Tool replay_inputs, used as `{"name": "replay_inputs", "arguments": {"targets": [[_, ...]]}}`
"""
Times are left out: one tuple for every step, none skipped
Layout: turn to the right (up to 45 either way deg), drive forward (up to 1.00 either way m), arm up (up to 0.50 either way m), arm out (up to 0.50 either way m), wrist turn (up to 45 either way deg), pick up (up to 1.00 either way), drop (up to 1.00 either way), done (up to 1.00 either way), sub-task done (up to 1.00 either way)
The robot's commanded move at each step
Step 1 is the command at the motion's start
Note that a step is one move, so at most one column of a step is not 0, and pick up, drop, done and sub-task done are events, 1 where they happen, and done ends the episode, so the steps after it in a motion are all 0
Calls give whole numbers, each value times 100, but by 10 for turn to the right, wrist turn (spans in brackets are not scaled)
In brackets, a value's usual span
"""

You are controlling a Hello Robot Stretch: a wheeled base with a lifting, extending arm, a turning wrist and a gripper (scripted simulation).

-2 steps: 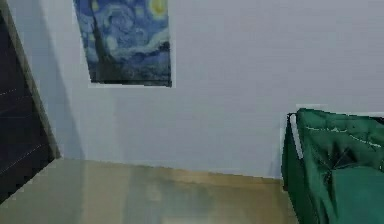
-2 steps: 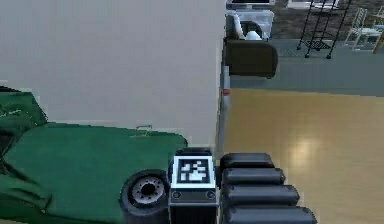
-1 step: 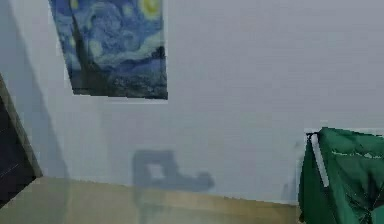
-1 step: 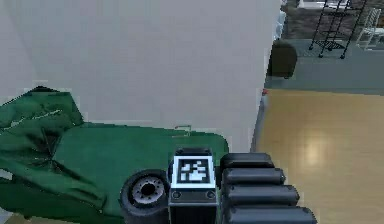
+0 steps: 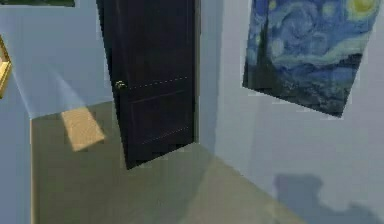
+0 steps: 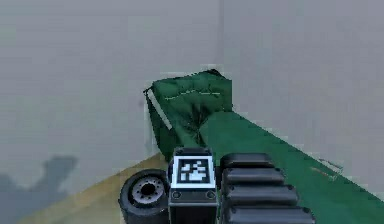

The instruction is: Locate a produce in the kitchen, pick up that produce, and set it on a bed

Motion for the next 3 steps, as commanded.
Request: {"name": "replay_inputs", "arguments": {"targets": [[-360, 0, 0, 0, 0, 0, 0, 0, 0], [0, 100, 0, 0, 0, 0, 0, 0, 0], [0, 90, 0, 0, 0, 0, 0, 0, 0]]}}
